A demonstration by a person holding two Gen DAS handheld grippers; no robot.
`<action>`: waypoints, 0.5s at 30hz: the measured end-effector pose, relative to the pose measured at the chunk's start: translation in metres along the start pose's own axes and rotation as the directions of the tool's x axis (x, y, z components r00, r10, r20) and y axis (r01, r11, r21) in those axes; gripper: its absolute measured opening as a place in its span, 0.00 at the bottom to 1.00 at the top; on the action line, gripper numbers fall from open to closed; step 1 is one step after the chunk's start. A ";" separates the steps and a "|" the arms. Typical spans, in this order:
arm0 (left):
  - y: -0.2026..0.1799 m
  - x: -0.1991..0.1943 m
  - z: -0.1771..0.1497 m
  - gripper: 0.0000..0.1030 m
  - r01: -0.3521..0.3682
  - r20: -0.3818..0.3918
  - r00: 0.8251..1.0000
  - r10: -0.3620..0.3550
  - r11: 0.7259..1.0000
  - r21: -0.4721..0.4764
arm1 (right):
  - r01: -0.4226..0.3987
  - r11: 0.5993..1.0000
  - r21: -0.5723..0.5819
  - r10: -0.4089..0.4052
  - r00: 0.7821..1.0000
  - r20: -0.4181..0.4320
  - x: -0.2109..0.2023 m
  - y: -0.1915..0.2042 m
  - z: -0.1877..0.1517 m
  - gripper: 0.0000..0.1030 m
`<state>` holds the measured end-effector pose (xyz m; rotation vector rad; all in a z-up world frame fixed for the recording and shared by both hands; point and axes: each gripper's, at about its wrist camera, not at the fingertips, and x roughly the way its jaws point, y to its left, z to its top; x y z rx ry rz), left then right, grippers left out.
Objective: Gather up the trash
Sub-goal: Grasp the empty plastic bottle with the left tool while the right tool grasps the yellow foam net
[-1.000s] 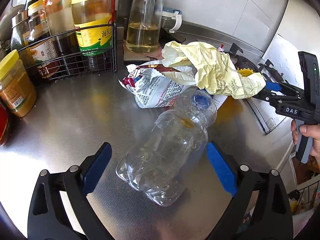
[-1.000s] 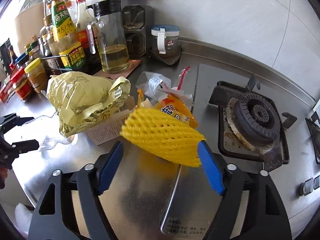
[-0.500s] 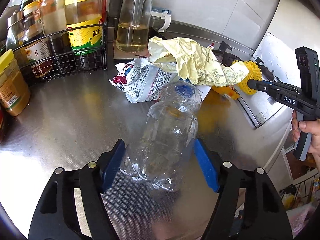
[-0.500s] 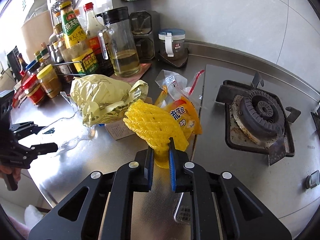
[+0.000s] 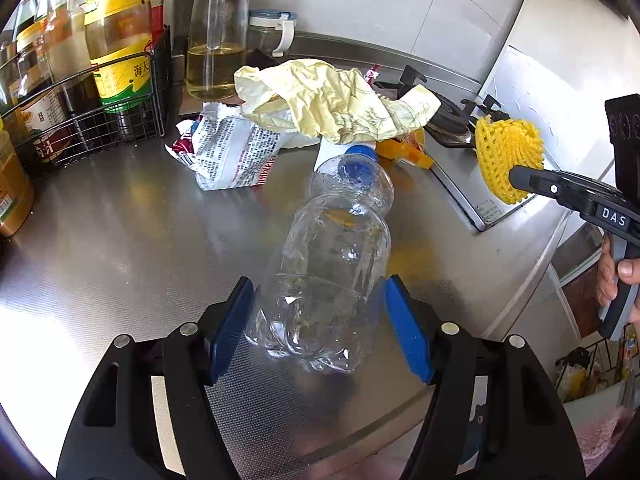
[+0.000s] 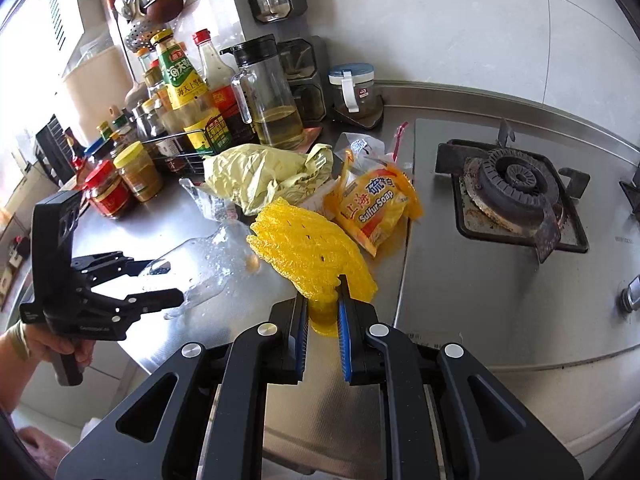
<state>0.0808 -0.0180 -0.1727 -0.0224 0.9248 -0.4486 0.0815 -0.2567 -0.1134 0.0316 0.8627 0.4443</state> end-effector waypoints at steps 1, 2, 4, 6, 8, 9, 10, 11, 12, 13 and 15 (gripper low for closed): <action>-0.002 0.001 0.002 0.63 0.000 -0.001 1.000 0.000 1.000 0.007 | -0.002 1.000 0.006 0.002 1.000 -0.001 -0.003 0.001 -0.004 0.14; -0.003 0.003 0.003 0.64 0.002 -0.004 1.000 -0.002 1.000 0.014 | -0.001 1.000 0.011 0.001 1.000 -0.003 -0.006 0.001 -0.007 0.14; -0.005 0.008 0.005 0.67 0.004 -0.017 1.000 -0.003 1.000 0.025 | -0.004 1.000 0.026 0.004 1.000 -0.006 -0.011 0.001 -0.013 0.14; -0.005 0.013 0.006 0.66 0.005 -0.019 1.000 -0.005 1.000 0.027 | -0.004 0.999 0.039 0.004 1.000 -0.010 -0.015 0.001 -0.019 0.14; -0.006 0.015 0.006 0.64 0.019 -0.020 1.000 -0.019 0.999 0.028 | 0.000 0.999 0.043 0.000 1.000 -0.010 -0.019 0.002 -0.022 0.14; -0.006 0.016 0.006 0.63 0.024 -0.021 1.000 -0.023 0.999 0.032 | 0.001 0.999 0.044 -0.001 1.000 -0.011 -0.021 0.003 -0.024 0.14; -0.007 0.019 0.005 0.63 0.028 -0.031 0.999 -0.027 0.999 0.037 | 0.002 0.999 0.046 -0.002 1.000 -0.012 -0.022 0.004 -0.026 0.14; -0.009 0.021 0.003 0.63 0.030 -0.041 0.999 -0.028 0.999 0.040 | 0.002 0.999 0.047 -0.002 1.000 -0.015 -0.023 0.005 -0.028 0.14; -0.010 0.024 0.001 0.62 0.026 -0.053 0.998 -0.023 0.999 0.045 | 0.001 0.999 0.048 0.000 1.000 -0.016 -0.025 0.006 -0.030 0.14; -0.011 0.027 -0.001 0.60 0.020 -0.063 0.998 -0.017 0.999 0.048 | 0.000 0.999 0.049 0.001 1.000 -0.015 -0.026 0.007 -0.032 0.14; -0.014 0.025 -0.005 0.60 0.015 -0.046 0.999 -0.013 0.998 0.053 | -0.002 0.999 0.047 0.003 1.000 -0.014 -0.029 0.010 -0.036 0.14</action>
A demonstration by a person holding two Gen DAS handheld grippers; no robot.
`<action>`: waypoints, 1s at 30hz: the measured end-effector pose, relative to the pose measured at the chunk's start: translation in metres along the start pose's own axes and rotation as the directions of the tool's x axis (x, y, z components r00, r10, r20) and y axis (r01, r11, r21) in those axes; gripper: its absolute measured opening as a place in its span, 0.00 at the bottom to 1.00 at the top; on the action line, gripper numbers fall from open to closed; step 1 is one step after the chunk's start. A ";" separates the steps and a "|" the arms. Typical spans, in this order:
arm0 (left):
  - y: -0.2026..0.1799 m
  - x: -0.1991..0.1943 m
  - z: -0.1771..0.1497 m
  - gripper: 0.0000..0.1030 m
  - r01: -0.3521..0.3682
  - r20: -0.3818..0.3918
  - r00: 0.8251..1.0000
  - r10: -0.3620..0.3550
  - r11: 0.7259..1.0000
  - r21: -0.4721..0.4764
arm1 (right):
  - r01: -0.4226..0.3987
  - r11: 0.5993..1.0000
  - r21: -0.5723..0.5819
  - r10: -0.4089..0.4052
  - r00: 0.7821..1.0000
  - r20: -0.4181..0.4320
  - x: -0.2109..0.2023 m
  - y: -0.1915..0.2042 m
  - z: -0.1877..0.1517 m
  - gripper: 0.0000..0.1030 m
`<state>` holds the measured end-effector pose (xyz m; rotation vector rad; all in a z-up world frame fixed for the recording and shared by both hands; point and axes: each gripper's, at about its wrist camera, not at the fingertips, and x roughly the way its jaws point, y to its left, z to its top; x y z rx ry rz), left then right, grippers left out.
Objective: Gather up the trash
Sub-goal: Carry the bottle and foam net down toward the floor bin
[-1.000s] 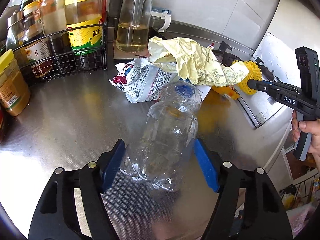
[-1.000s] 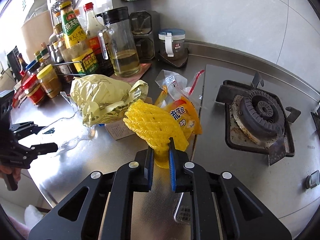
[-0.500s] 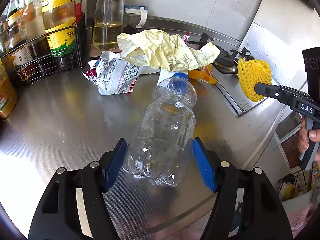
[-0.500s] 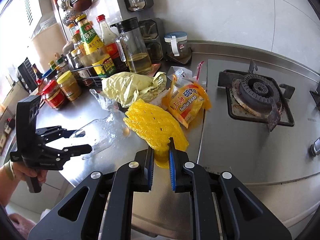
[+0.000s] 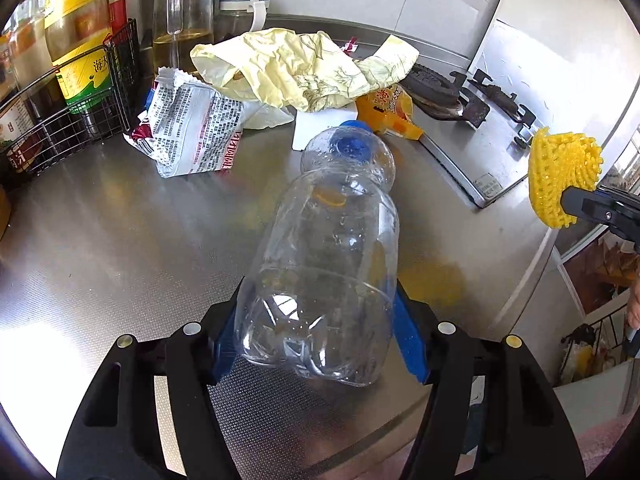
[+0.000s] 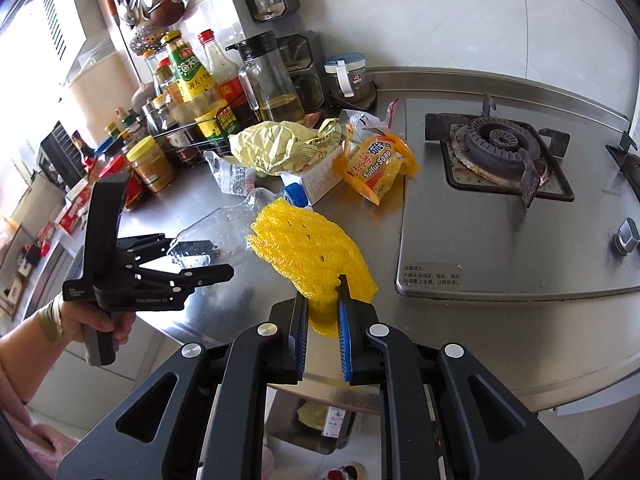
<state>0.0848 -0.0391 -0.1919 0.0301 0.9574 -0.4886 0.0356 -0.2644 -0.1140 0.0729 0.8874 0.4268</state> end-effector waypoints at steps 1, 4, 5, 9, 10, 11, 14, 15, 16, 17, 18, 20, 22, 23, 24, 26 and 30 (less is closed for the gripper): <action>0.000 -0.001 -0.002 0.60 0.009 0.005 1.000 -0.008 1.000 -0.011 | -0.001 1.000 -0.001 0.001 1.000 -0.003 -0.001 0.001 -0.002 0.14; -0.002 -0.009 -0.010 0.59 0.010 0.032 0.999 -0.009 0.999 -0.032 | -0.008 1.000 -0.005 0.008 1.000 -0.012 -0.002 0.005 -0.008 0.14; -0.003 -0.013 -0.013 0.59 0.012 0.041 0.999 -0.010 0.999 -0.038 | -0.013 1.000 -0.008 0.013 1.000 -0.015 -0.003 0.007 -0.010 0.14; -0.014 -0.033 -0.026 0.58 0.005 0.065 0.998 -0.002 0.999 -0.038 | -0.033 0.999 -0.027 0.032 0.999 -0.031 -0.004 0.017 -0.022 0.14; -0.016 -0.038 -0.030 0.58 -0.002 0.069 0.998 0.004 0.999 -0.037 | -0.038 0.999 -0.029 0.037 0.999 -0.038 -0.003 0.019 -0.025 0.14; -0.018 -0.042 -0.033 0.58 -0.005 0.070 0.997 0.008 0.999 -0.039 | -0.044 0.999 -0.031 0.043 0.998 -0.046 -0.001 0.021 -0.028 0.14; -0.027 -0.053 -0.046 0.58 -0.016 0.077 0.997 0.020 0.999 -0.047 | -0.071 0.997 -0.031 0.069 0.996 -0.060 0.001 0.027 -0.036 0.14; -0.029 -0.057 -0.050 0.57 -0.021 0.079 0.997 0.025 0.999 -0.048 | -0.078 0.996 -0.035 0.076 0.995 -0.063 0.001 0.030 -0.038 0.14; -0.032 -0.062 -0.055 0.57 -0.026 0.083 0.996 0.030 0.998 -0.052 | -0.084 0.996 -0.042 0.081 0.995 -0.066 0.001 0.033 -0.041 0.14; -0.034 -0.067 -0.060 0.57 -0.030 0.086 0.996 0.034 0.998 -0.058 | -0.089 0.995 -0.051 0.086 0.994 -0.069 0.000 0.036 -0.043 0.14; -0.035 -0.072 -0.065 0.57 -0.034 0.089 0.995 0.039 0.997 -0.064 | -0.096 0.994 -0.058 0.091 0.993 -0.072 -0.001 0.039 -0.045 0.14; -0.040 -0.082 -0.074 0.57 -0.044 0.092 0.994 0.050 0.997 -0.071 | -0.110 0.992 -0.070 0.104 0.992 -0.075 -0.003 0.045 -0.049 0.14; -0.046 -0.092 -0.085 0.57 -0.051 0.096 0.994 0.058 0.996 -0.074 | -0.119 0.989 -0.082 0.113 0.991 -0.077 -0.007 0.050 -0.054 0.14; -0.048 -0.096 -0.090 0.57 -0.053 0.097 0.993 0.060 0.996 -0.076 | -0.124 0.989 -0.086 0.118 0.990 -0.080 -0.008 0.052 -0.057 0.14; -0.052 -0.100 -0.094 0.57 -0.052 0.099 0.993 0.060 0.996 -0.078 | -0.129 0.988 -0.088 0.122 0.989 -0.085 -0.009 0.053 -0.060 0.14; -0.058 -0.107 -0.102 0.57 -0.058 0.102 0.993 0.066 0.995 -0.078 | -0.138 0.986 -0.092 0.129 0.987 -0.092 -0.011 0.057 -0.066 0.14; -0.068 -0.121 -0.116 0.56 -0.069 0.108 0.991 0.078 0.994 -0.084 | -0.160 0.982 -0.096 0.150 0.984 -0.100 -0.016 0.064 -0.078 0.14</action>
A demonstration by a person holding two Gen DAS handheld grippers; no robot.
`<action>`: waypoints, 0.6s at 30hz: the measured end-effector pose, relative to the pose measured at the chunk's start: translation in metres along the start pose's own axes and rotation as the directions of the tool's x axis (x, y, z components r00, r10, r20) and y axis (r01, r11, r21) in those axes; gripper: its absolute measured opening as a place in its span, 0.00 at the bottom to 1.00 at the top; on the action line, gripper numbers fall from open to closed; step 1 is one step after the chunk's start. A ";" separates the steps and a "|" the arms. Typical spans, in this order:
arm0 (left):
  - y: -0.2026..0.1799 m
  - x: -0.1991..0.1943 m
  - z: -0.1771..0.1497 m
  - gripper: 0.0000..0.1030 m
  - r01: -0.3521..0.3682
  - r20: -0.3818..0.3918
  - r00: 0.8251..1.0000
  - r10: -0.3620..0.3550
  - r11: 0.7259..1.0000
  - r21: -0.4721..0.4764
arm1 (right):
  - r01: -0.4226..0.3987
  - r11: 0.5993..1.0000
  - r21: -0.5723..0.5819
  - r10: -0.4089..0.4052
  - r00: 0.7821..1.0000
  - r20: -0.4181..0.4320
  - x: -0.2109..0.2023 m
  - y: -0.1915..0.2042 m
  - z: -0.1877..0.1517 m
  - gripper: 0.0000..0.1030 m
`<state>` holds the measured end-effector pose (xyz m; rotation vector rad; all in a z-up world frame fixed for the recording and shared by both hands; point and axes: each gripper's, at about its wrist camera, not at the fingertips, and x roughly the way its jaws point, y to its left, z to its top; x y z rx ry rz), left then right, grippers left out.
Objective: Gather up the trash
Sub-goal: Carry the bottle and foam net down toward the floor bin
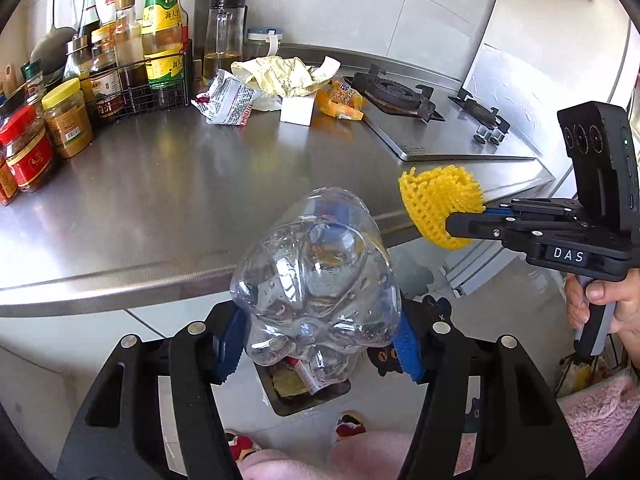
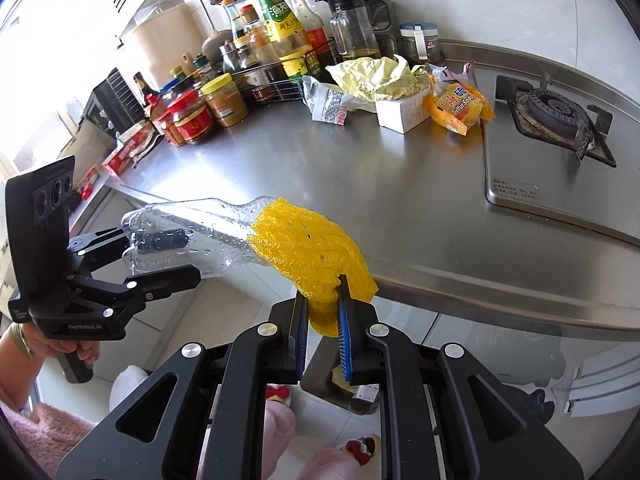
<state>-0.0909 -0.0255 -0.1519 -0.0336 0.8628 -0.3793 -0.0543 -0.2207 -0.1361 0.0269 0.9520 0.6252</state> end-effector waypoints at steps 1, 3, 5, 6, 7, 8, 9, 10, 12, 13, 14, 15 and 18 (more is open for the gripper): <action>-0.002 -0.004 -0.003 0.56 -0.001 0.002 1.000 0.001 1.000 -0.004 | -0.004 1.000 -0.004 0.004 1.000 0.000 -0.001 0.003 -0.002 0.14; -0.005 -0.012 -0.008 0.56 -0.010 0.007 1.000 0.010 1.000 -0.006 | -0.013 1.000 -0.009 0.013 1.000 -0.004 -0.004 0.007 -0.007 0.14; -0.008 -0.018 -0.015 0.56 -0.015 0.008 1.000 0.015 1.000 -0.010 | -0.019 1.000 -0.009 0.019 1.000 -0.014 -0.004 0.010 -0.012 0.14; -0.009 -0.021 -0.018 0.56 -0.015 0.007 1.000 0.015 1.000 -0.012 | -0.022 1.000 -0.009 0.022 1.000 -0.021 -0.004 0.012 -0.015 0.14; -0.011 -0.022 -0.021 0.56 -0.015 0.003 1.000 0.015 1.000 -0.015 | -0.023 1.000 -0.008 0.023 0.999 -0.031 -0.003 0.013 -0.019 0.14; -0.011 -0.022 -0.025 0.56 -0.016 -0.004 1.000 0.015 1.000 -0.018 | -0.023 1.000 -0.007 0.022 0.999 -0.044 -0.001 0.013 -0.023 0.14; -0.011 -0.021 -0.029 0.55 -0.015 -0.014 1.000 0.015 1.000 -0.021 | -0.021 1.000 -0.004 0.021 0.998 -0.059 0.002 0.013 -0.027 0.14; -0.010 -0.019 -0.034 0.55 -0.015 -0.027 1.000 0.015 1.000 -0.027 | -0.018 1.000 0.001 0.019 0.997 -0.075 0.006 0.012 -0.031 0.14; -0.007 -0.010 -0.043 0.55 -0.015 -0.059 0.998 0.012 0.999 -0.048 | -0.010 1.000 0.016 0.012 0.993 -0.117 0.017 0.010 -0.041 0.14; -0.005 -0.004 -0.048 0.55 -0.015 -0.075 0.997 0.010 0.998 -0.058 | -0.002 1.000 0.021 0.005 0.990 -0.140 0.023 0.008 -0.046 0.14; -0.003 0.002 -0.052 0.55 -0.015 -0.093 0.996 0.008 0.997 -0.069 | 0.007 1.000 0.024 -0.003 0.987 -0.161 0.029 0.007 -0.051 0.14; -0.001 0.009 -0.057 0.55 -0.015 -0.113 0.994 0.005 0.997 -0.080 | 0.014 0.999 0.030 -0.008 0.983 -0.183 0.036 0.005 -0.057 0.14; 0.006 0.035 -0.074 0.55 -0.016 -0.179 0.984 -0.003 0.994 -0.104 | 0.032 0.997 0.070 -0.014 0.970 -0.244 0.059 -0.004 -0.074 0.14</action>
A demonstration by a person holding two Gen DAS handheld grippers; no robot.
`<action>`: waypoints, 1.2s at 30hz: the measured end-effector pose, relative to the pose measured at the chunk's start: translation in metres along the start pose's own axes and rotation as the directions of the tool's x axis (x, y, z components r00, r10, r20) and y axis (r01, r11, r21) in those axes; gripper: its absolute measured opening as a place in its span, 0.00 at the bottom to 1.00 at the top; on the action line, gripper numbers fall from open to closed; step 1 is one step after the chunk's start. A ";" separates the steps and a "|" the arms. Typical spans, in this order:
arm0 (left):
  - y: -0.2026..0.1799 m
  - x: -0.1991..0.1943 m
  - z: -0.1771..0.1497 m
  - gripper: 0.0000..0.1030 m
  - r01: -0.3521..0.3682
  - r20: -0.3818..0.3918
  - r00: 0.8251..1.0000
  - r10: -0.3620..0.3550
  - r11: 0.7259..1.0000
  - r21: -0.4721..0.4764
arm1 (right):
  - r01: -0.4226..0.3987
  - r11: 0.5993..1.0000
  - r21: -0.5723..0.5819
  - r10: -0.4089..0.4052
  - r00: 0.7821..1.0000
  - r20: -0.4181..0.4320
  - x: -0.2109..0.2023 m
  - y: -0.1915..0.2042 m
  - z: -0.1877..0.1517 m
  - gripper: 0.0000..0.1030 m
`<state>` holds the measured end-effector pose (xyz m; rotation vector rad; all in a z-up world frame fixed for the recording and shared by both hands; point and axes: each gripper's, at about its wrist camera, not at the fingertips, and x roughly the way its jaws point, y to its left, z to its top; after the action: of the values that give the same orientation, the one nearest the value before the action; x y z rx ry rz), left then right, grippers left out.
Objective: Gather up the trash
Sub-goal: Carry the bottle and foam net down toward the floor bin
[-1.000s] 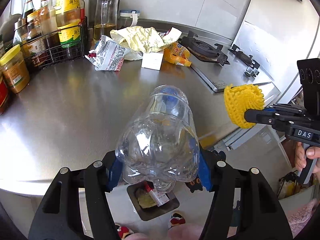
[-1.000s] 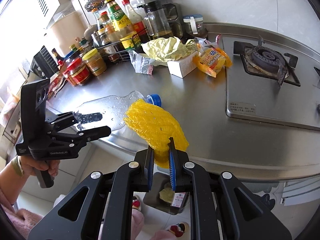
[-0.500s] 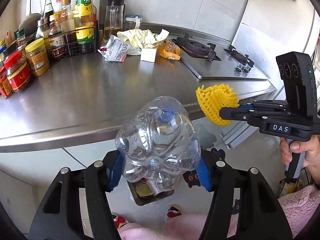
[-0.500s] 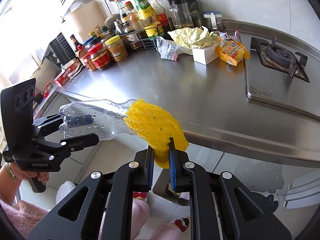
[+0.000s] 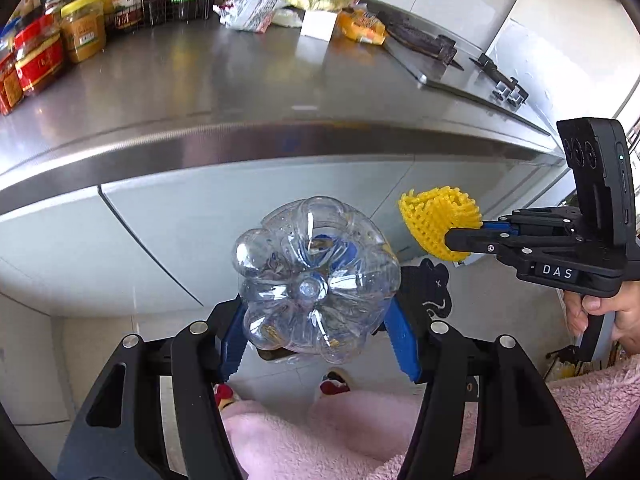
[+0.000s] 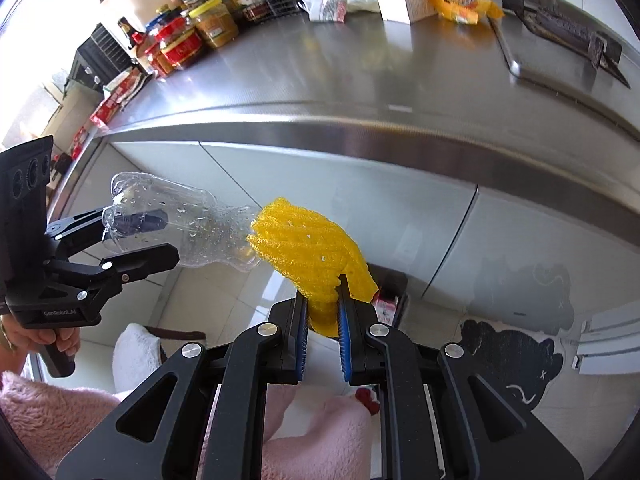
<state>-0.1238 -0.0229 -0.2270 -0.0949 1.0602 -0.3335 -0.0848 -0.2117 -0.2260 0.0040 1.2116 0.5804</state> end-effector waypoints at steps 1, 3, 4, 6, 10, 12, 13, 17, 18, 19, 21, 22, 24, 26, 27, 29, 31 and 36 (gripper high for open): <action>0.002 0.010 -0.004 0.55 0.000 -0.022 1.000 0.000 1.000 -0.005 | 0.005 1.000 0.015 -0.005 1.000 -0.018 0.009 -0.004 -0.003 0.14; 0.007 0.030 -0.010 0.55 -0.001 -0.068 0.998 0.000 1.000 -0.017 | 0.017 0.998 0.055 -0.015 0.999 -0.052 0.028 -0.013 -0.010 0.14; 0.011 0.040 -0.014 0.55 0.002 -0.090 0.996 -0.005 1.000 -0.029 | 0.018 0.997 0.080 -0.013 0.998 -0.066 0.037 -0.018 -0.013 0.14; 0.018 0.060 -0.020 0.55 0.010 -0.123 0.992 -0.016 0.999 -0.050 | 0.020 0.991 0.130 -0.009 0.997 -0.082 0.054 -0.029 -0.018 0.14; 0.028 0.102 -0.032 0.55 0.009 -0.179 0.984 -0.023 0.997 -0.077 | 0.030 0.975 0.221 -0.005 0.994 -0.109 0.090 -0.049 -0.026 0.14; 0.032 0.122 -0.037 0.55 0.003 -0.200 0.979 -0.022 0.996 -0.093 | 0.028 0.962 0.270 0.006 0.992 -0.125 0.111 -0.056 -0.028 0.14; 0.035 0.133 -0.040 0.55 0.000 -0.214 0.977 -0.023 0.994 -0.107 | 0.034 0.956 0.291 0.006 0.991 -0.136 0.121 -0.059 -0.029 0.14; 0.041 0.172 -0.051 0.55 -0.010 -0.262 0.965 -0.028 0.990 -0.143 | 0.043 0.928 0.369 0.021 0.986 -0.168 0.159 -0.068 -0.031 0.14; 0.043 0.181 -0.054 0.55 -0.013 -0.270 0.962 -0.026 0.989 -0.145 | 0.048 0.922 0.384 0.022 0.985 -0.174 0.167 -0.071 -0.031 0.14; 0.045 0.189 -0.055 0.55 -0.013 -0.276 0.961 -0.029 0.989 -0.150 | 0.048 0.914 0.403 0.027 0.983 -0.179 0.176 -0.073 -0.032 0.14; 0.049 0.204 -0.059 0.55 -0.022 -0.289 0.957 -0.025 0.987 -0.158 | 0.052 0.893 0.448 0.039 0.981 -0.192 0.193 -0.080 -0.035 0.14; 0.051 0.212 -0.059 0.55 -0.026 -0.292 0.956 -0.024 0.986 -0.165 | 0.054 0.882 0.468 0.046 0.979 -0.199 0.201 -0.083 -0.037 0.14; 0.058 0.226 -0.061 0.55 -0.028 -0.303 0.953 -0.030 0.983 -0.183 | 0.069 0.870 0.489 0.045 0.975 -0.217 0.216 -0.088 -0.041 0.14; 0.060 0.240 -0.063 0.56 -0.027 -0.317 0.948 -0.035 0.982 -0.188 | 0.080 0.860 0.504 0.043 0.973 -0.227 0.228 -0.091 -0.045 0.14; 0.060 0.245 -0.064 0.56 -0.027 -0.325 0.945 -0.035 0.983 -0.183 | 0.084 0.851 0.519 0.044 0.972 -0.230 0.233 -0.094 -0.048 0.14; 0.061 0.255 -0.069 0.56 -0.028 -0.342 0.939 -0.032 0.985 -0.168 | 0.085 0.829 0.553 0.053 0.972 -0.230 0.242 -0.098 -0.052 0.16; 0.064 0.260 -0.073 0.56 -0.031 -0.351 0.936 -0.029 0.986 -0.164 | 0.090 0.813 0.575 0.059 0.970 -0.236 0.249 -0.102 -0.055 0.17; 0.064 0.266 -0.075 0.57 -0.026 -0.366 0.930 -0.041 0.984 -0.176 | 0.078 0.799 0.596 0.079 0.969 -0.233 0.259 -0.104 -0.052 0.17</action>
<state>-0.0562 -0.0393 -0.5021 -0.2030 1.4642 -0.2676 -0.0285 -0.2060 -0.5045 0.4894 1.6036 0.1700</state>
